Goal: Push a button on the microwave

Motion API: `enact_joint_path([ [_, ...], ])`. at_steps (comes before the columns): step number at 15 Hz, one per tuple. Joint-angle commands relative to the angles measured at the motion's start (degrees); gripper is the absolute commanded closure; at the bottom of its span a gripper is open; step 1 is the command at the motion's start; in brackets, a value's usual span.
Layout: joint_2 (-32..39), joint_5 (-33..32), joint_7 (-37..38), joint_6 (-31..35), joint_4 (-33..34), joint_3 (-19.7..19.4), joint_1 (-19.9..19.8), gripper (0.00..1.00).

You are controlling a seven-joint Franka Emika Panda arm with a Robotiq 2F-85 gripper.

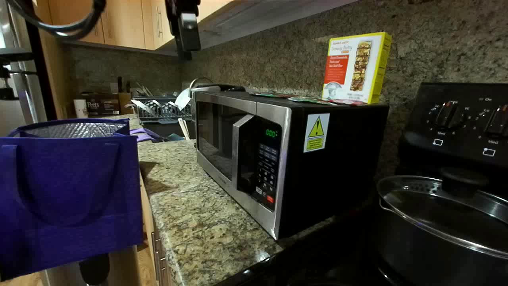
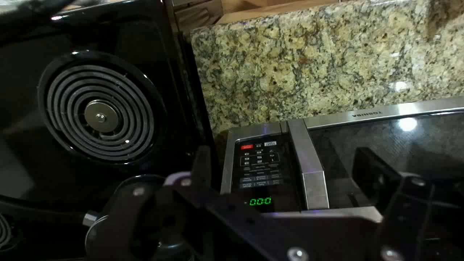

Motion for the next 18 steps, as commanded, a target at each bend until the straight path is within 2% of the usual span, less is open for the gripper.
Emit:
enact_joint_path([
  [1, 0.1, 0.2, -0.2, -0.1, 0.1, 0.5, -0.6, 0.0],
  [4, 0.3, -0.4, 0.6, 0.0, -0.2, 0.7, -0.7, 0.0],
  [12, -0.4, -1.8, -0.1, 9.6, -9.6, -0.6, -2.2, 0.0],
  [18, 0.1, -13.1, 2.6, 23.2, -17.3, -0.4, -5.3, 0.0],
])
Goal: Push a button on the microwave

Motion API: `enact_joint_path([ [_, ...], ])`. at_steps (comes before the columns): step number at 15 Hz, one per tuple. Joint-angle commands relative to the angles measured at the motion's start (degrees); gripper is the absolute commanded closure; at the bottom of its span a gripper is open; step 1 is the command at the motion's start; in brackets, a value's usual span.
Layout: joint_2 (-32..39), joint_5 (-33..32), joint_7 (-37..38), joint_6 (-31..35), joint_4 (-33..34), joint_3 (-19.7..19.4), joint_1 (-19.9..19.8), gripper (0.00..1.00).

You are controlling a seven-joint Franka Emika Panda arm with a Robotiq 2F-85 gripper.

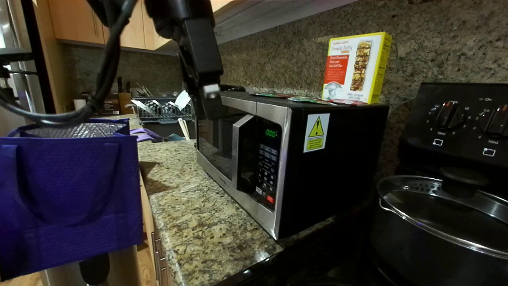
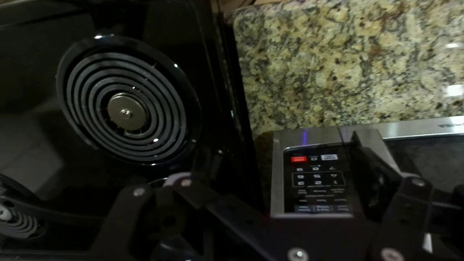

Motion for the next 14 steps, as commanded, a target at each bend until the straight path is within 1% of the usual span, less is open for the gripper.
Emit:
enact_joint_path([
  [1, 0.0, -7.3, 3.7, 6.9, -4.4, 0.8, -2.7, 0.0],
  [3, 0.6, -11.3, 6.1, 10.2, -6.1, 1.0, -3.7, 0.0],
  [4, 0.8, -11.0, 4.9, 10.8, -6.9, 0.6, -3.5, 0.0],
  [5, 0.9, -9.6, 2.0, 9.2, -7.1, 0.3, -3.0, 0.0],
  [6, 0.9, -8.9, 3.3, 8.5, -5.9, 0.4, -3.1, 0.0],
  [10, 1.1, -8.9, 3.3, 8.5, -6.0, 0.4, -3.0, 0.0],
  [12, 2.6, -9.9, 2.0, 11.2, -6.2, 0.5, -2.7, 0.0],
  [14, 3.5, -6.6, -3.2, 13.5, -6.9, 0.0, -1.2, 0.0],
])
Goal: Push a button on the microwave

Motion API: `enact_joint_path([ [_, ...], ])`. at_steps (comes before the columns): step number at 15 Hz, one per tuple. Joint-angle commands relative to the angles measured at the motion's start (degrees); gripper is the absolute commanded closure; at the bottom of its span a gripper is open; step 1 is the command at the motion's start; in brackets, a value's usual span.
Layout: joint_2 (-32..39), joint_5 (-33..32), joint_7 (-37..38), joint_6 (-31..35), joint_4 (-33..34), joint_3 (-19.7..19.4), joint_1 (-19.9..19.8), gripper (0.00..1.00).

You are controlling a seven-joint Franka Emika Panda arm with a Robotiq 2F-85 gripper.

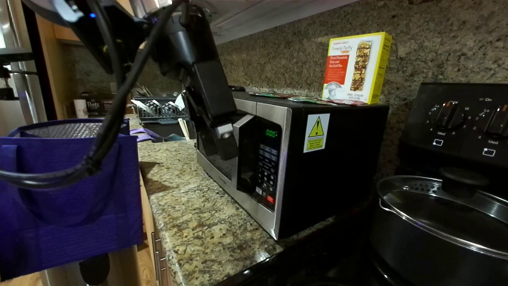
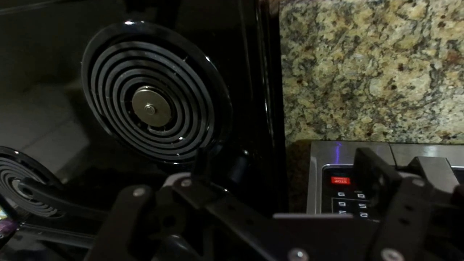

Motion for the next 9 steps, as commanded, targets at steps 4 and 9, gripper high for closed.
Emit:
enact_joint_path([
  [4, 3.7, 7.2, -12.9, 9.6, -2.1, -1.1, 2.1, 0.27],
  [9, 6.4, 13.6, -16.6, 8.2, -0.7, -1.9, 2.2, 0.61],
])
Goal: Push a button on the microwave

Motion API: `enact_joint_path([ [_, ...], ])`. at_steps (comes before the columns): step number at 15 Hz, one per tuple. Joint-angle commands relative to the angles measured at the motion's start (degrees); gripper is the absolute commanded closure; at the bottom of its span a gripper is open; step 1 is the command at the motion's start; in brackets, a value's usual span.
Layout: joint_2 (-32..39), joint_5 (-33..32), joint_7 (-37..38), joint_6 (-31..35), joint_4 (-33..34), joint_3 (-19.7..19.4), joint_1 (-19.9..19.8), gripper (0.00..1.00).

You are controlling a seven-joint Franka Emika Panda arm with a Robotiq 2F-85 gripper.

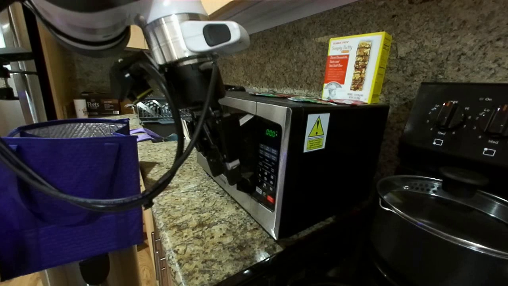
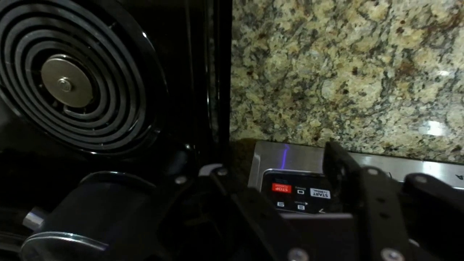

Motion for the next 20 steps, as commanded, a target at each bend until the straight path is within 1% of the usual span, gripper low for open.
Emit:
enact_joint_path([
  [1, 1.5, 7.3, -7.3, -0.7, 0.8, -1.4, 0.6, 0.66],
  [4, 3.0, 10.0, -8.6, -1.9, 2.3, -1.5, 0.3, 0.87],
  [5, 3.4, 10.8, -9.0, -2.0, 2.7, -1.5, 0.4, 0.92],
  [7, 3.6, 19.7, -18.5, -5.7, 3.5, -1.8, 1.9, 0.95],
  [8, 3.5, 22.3, -21.2, -8.2, 4.3, -1.6, 2.2, 0.98],
  [9, 2.8, 17.3, -15.2, -4.6, 2.2, -1.2, 1.1, 0.94],
  [10, 2.9, 19.5, -17.4, -6.1, 2.8, -1.2, 1.6, 0.98],
  [11, 2.5, 19.4, -17.2, -5.9, 2.8, -1.5, 1.3, 0.95],
  [13, 2.0, 18.0, -15.2, -4.6, 2.2, -2.2, 0.3, 0.94],
  [16, 2.9, 14.9, -10.8, 2.2, 0.2, -4.3, -2.0, 0.95],
  [18, 4.0, 14.0, -11.8, 4.9, -1.0, -5.1, -2.6, 0.95],
  [20, 5.2, 14.8, -14.6, 5.2, -1.6, -5.5, -2.6, 0.95],
])
